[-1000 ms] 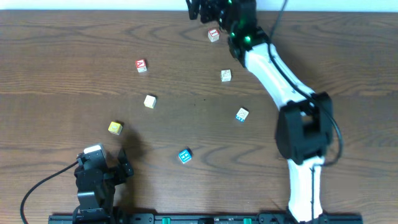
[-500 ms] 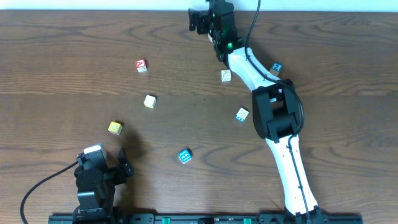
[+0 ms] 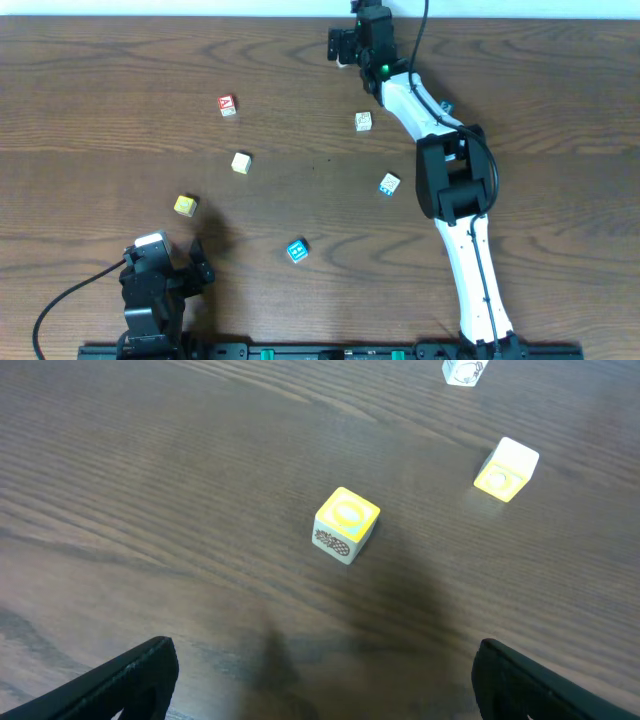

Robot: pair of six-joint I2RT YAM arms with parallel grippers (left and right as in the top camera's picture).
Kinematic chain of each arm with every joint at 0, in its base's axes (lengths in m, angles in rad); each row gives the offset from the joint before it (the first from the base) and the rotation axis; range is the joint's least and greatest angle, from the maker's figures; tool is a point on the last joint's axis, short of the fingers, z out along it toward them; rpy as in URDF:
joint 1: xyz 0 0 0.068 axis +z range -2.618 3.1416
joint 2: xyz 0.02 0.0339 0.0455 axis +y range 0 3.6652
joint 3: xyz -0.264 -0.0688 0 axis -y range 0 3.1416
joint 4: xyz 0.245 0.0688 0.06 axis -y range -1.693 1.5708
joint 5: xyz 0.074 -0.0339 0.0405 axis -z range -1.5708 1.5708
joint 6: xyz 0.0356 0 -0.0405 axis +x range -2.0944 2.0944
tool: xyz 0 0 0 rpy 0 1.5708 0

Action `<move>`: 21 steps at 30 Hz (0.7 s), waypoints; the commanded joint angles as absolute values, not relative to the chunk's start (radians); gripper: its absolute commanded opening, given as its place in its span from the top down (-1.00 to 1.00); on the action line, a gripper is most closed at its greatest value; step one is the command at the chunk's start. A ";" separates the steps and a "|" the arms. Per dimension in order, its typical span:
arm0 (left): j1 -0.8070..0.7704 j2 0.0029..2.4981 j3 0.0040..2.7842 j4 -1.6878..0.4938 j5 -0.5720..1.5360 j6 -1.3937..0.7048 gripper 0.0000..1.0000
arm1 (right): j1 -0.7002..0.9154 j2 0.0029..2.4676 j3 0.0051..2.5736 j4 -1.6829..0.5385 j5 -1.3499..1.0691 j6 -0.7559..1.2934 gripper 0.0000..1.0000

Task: Spell out Ai2
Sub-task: 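Raise the right arm and reach toward the red block at the back, then lower the right gripper and close it on the red 'I' block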

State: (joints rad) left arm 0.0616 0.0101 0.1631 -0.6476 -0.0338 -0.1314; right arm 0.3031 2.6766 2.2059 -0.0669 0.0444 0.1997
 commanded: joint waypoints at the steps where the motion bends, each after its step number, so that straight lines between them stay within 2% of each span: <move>1: 0.058 0.006 0.156 -0.651 -0.052 -0.135 -0.91 | 0.307 2.670 2.227 -0.085 0.030 0.126 -0.99; 7: 0.058 0.006 0.156 -0.651 -0.052 -0.135 -0.90 | 0.307 2.670 2.227 -0.143 -0.015 0.061 -0.99; 21: 0.058 0.006 0.156 -0.651 -0.052 -0.135 -0.91 | 0.311 2.670 2.227 -0.183 -0.016 0.000 -0.56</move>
State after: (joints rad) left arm 0.0616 0.0101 0.1631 -0.6476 -0.0338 -0.1314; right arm 0.3054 2.6766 2.2059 -0.1799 -0.0082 0.0360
